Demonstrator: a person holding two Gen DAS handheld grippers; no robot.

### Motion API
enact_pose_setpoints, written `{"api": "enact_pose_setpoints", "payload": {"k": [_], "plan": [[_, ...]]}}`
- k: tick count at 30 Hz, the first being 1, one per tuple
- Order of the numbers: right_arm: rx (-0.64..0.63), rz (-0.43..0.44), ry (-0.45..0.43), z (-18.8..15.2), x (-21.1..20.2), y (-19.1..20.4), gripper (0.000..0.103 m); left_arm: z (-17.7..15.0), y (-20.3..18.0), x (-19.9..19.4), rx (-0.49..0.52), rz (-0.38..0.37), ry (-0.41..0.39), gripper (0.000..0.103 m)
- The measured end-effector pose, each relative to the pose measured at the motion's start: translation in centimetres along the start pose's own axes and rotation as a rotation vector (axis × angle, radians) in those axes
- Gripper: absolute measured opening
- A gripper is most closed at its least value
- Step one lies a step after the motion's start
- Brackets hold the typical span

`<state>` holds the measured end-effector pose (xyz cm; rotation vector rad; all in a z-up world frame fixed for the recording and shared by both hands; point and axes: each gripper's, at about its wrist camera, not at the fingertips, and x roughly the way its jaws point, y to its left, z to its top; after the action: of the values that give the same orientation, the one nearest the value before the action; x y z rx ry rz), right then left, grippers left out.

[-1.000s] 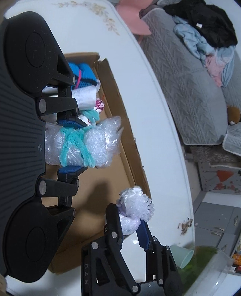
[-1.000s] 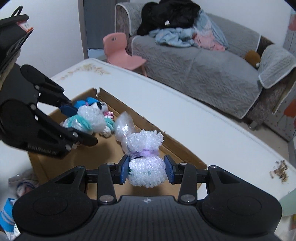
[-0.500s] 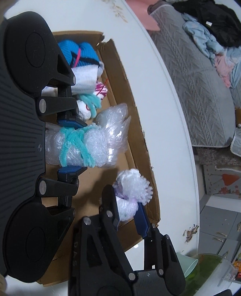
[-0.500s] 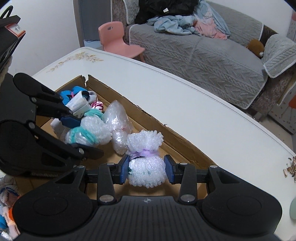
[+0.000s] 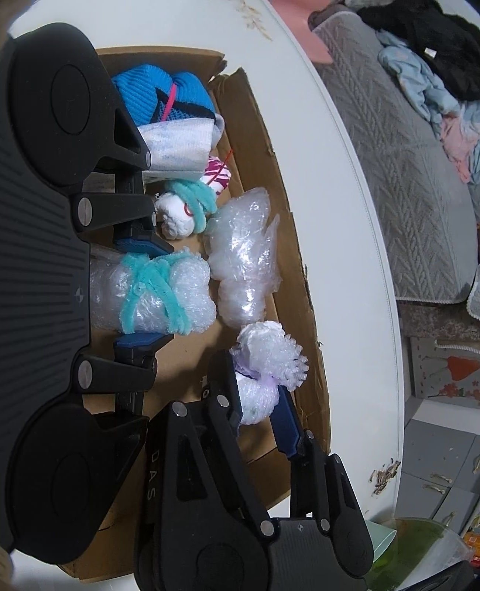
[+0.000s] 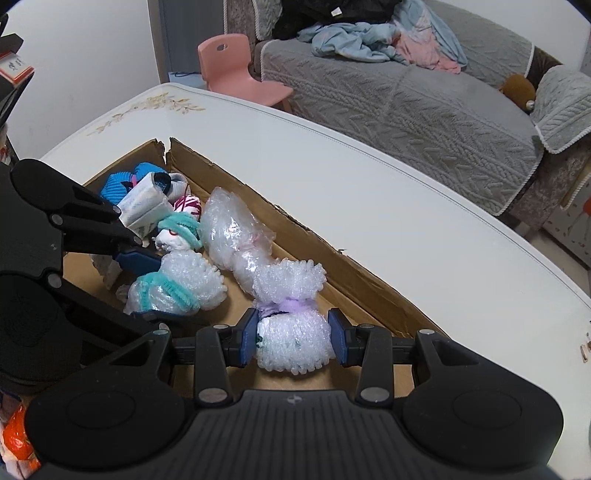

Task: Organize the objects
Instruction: 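Carry both bundles into the tray and open both grippers to release, then withdraw both grippers from the tray back toward the remaining pile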

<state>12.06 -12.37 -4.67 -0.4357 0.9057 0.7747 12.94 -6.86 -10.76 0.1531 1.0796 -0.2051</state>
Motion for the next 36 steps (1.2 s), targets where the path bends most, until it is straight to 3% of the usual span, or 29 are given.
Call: {"api": "enact_pose_setpoints", "payload": {"k": [10,15,36], "plan": [[0.0,-0.009,0.008,-0.1,-0.3,-0.1,0.04,-0.1,-0.1,-0.3,-0.004,0.015,0.004,0.063],[0.005,-0.021,0.008,0.0,-0.5,-0.1,0.049,-0.1,0.0,-0.6,-0.006,0.021,0.002,0.072],[0.017,-0.025,-0.006,-0.3,-3.4,1.0,0.061,-0.7,-1.4,-4.0,0.024,0.027,0.012,0.083]]}}
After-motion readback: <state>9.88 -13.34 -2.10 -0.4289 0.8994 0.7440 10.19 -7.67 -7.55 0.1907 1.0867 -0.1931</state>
